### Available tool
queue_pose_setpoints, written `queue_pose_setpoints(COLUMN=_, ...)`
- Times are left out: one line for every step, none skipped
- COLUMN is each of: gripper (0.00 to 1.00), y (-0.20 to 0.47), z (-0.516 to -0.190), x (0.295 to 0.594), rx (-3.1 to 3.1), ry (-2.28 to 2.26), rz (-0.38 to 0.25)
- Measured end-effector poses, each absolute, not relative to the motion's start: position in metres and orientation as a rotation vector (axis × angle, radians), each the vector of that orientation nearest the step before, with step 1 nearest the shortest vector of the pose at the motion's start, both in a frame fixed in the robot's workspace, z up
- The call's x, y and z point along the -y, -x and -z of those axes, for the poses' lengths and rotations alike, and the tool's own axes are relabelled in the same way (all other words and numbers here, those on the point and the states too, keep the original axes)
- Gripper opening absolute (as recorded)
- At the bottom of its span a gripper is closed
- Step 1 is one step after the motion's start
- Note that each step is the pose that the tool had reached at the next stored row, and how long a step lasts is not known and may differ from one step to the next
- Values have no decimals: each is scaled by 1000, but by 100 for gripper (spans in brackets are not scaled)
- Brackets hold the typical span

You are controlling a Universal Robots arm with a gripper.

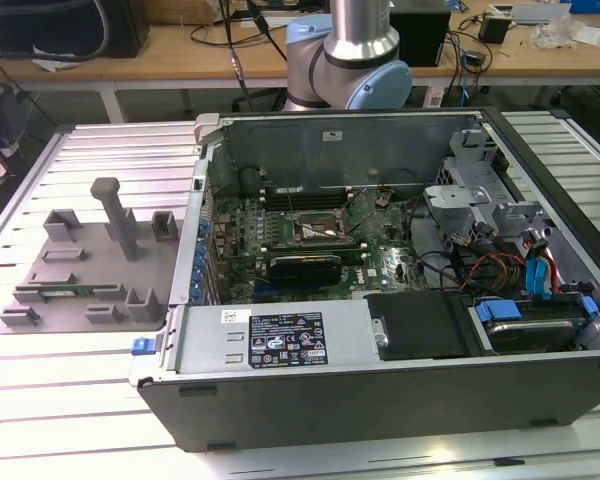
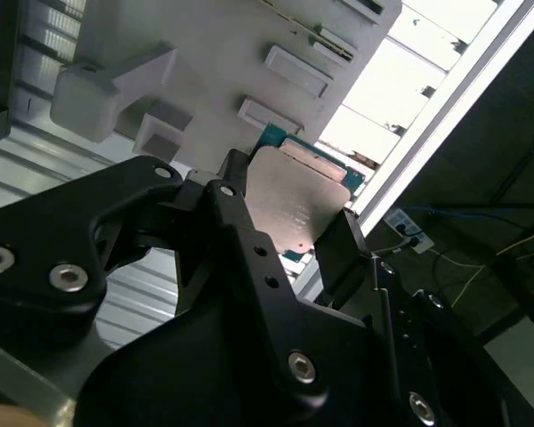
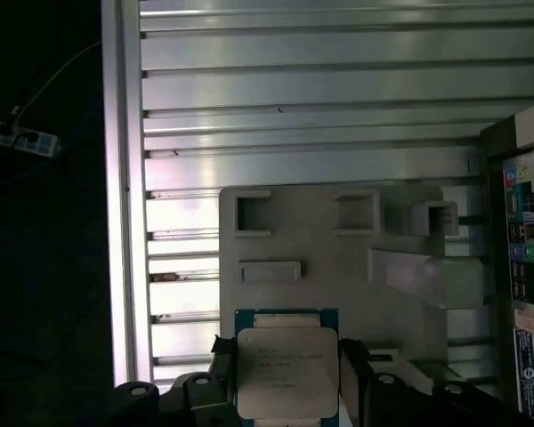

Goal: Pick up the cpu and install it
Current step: 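Pick up the cpu and move it towards the insertion slot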

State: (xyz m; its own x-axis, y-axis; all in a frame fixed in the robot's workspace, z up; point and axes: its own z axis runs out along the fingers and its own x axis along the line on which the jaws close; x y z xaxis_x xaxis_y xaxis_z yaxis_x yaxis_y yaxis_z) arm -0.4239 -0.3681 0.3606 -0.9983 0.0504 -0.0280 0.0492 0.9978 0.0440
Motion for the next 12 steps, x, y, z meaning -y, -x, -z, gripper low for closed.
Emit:
queue_pose_setpoints(gripper=55, y=424, z=-365, x=368, rx=-3111, ry=-77, rz=-67)
queue_pose_setpoints(gripper=55, y=424, z=-367, x=368, rx=-3111, ry=-78, rz=-67)
queue_pose_setpoints(gripper=55, y=424, z=-369, x=368, rx=-3111, ry=-78, rz=-67)
queue_pose_setpoints(gripper=55, y=424, z=-373, x=368, rx=-3111, ry=-78, rz=-67)
queue_pose_setpoints(gripper=55, y=424, z=-378, x=368, rx=-3111, ry=-78, rz=-67)
queue_pose_setpoints(gripper=55, y=424, z=-381, x=368, rx=-3111, ry=-78, rz=-67)
queue_pose_setpoints(gripper=55, y=424, z=-383, x=368, rx=-3111, ry=-78, rz=-67)
queue_pose_setpoints(gripper=55, y=424, z=-385, x=368, rx=-3111, ry=-78, rz=-67)
queue_pose_setpoints(gripper=55, y=424, z=-387, x=368, rx=-3111, ry=-78, rz=-67)
queue_pose_setpoints(gripper=55, y=424, z=-389, x=368, rx=-3111, ry=-78, rz=-67)
queue_pose_setpoints(gripper=55, y=424, z=-391, x=368, rx=-3111, ry=-78, rz=-67)
queue_pose_setpoints(gripper=55, y=424, z=-394, x=368, rx=-3111, ry=-78, rz=-67)
